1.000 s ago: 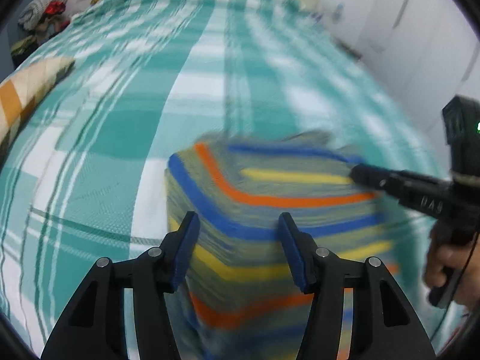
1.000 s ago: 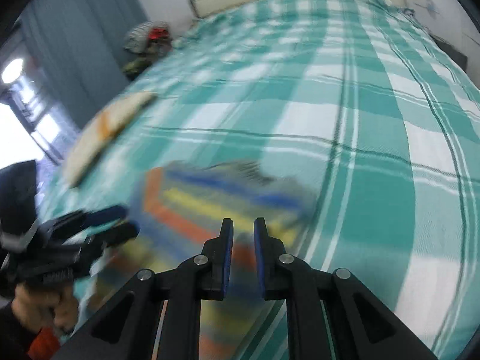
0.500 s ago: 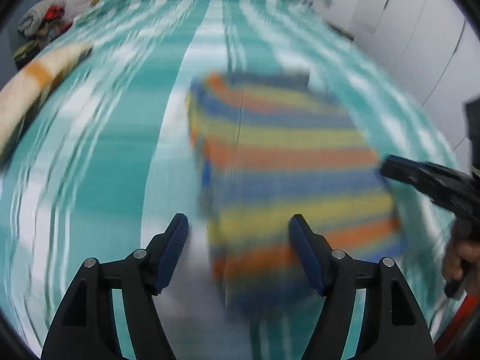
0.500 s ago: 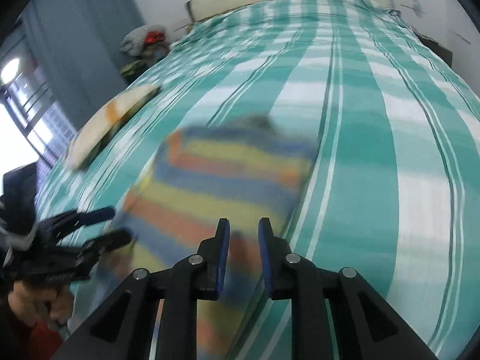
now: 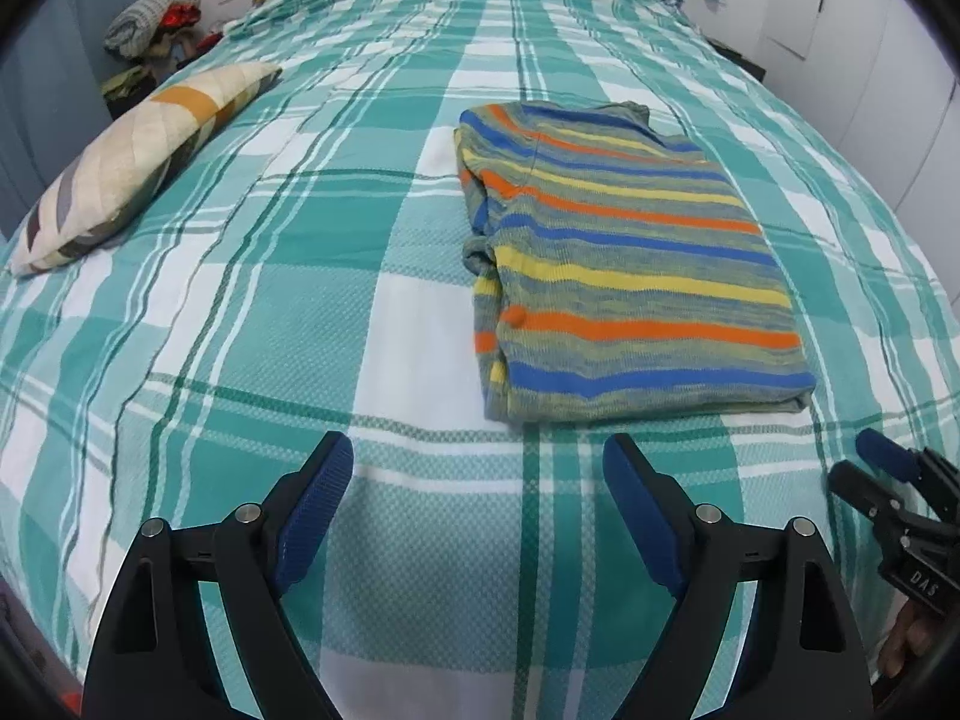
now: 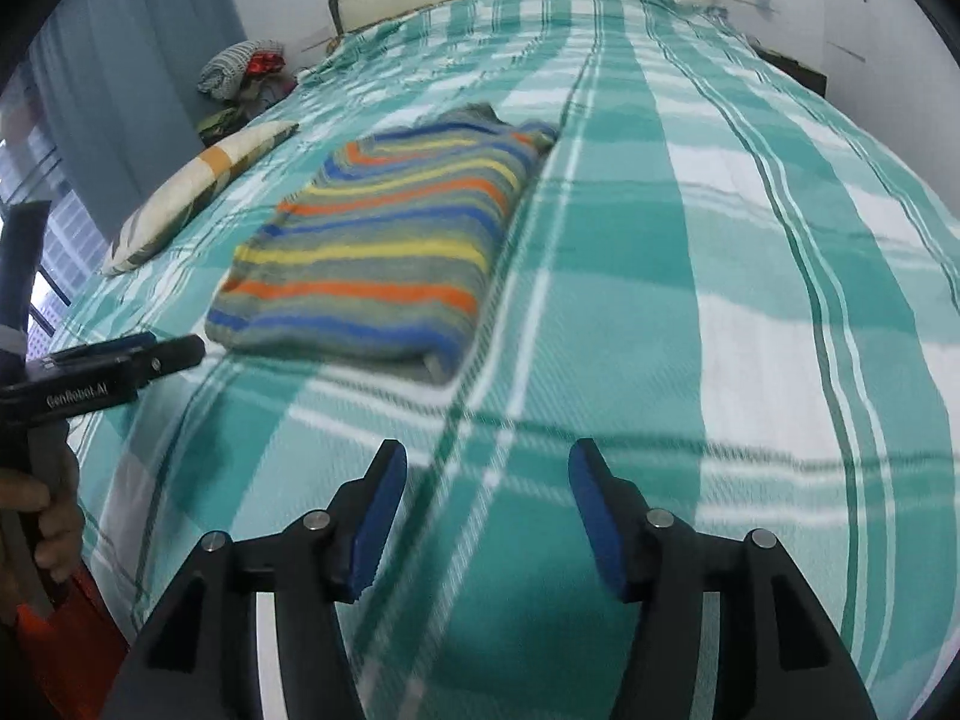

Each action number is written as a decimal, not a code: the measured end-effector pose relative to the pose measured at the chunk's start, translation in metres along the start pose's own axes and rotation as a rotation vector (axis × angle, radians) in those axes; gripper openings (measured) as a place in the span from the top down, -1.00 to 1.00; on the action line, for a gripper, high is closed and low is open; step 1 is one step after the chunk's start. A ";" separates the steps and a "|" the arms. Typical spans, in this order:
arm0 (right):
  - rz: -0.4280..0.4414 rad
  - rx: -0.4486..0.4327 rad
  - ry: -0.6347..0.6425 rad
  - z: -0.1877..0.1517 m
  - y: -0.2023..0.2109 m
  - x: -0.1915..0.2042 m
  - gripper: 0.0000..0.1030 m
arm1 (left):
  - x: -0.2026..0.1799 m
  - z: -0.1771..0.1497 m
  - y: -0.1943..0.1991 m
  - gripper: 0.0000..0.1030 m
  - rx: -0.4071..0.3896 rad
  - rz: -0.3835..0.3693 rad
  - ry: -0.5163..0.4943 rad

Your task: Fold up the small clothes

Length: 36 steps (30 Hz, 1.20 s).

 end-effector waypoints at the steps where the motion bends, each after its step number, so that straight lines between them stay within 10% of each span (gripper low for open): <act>1: -0.003 -0.001 0.003 -0.002 0.001 -0.003 -0.10 | -0.001 0.000 0.001 -0.68 0.000 0.006 -0.006; 7: -0.009 0.015 0.006 -0.011 0.002 -0.005 -0.21 | -0.002 -0.005 0.003 -0.70 0.009 0.025 -0.018; 15: -0.100 0.023 0.080 -0.029 -0.003 0.008 -0.98 | 0.018 -0.043 -0.024 -0.99 0.041 0.017 0.028; 36: -0.219 0.006 0.131 -0.047 -0.021 0.019 -1.00 | 0.009 -0.056 -0.034 -0.99 -0.057 0.106 -0.080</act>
Point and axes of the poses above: each gripper's, at about its wrist camera, not at the fingertips, and y roughly against the way its jaws point, x to its left, z to its top, the point moved 6 cm from there along -y, roughly the way its jaws point, and after that the axes turned 15 degrees about -z, right-handed, at the moved point
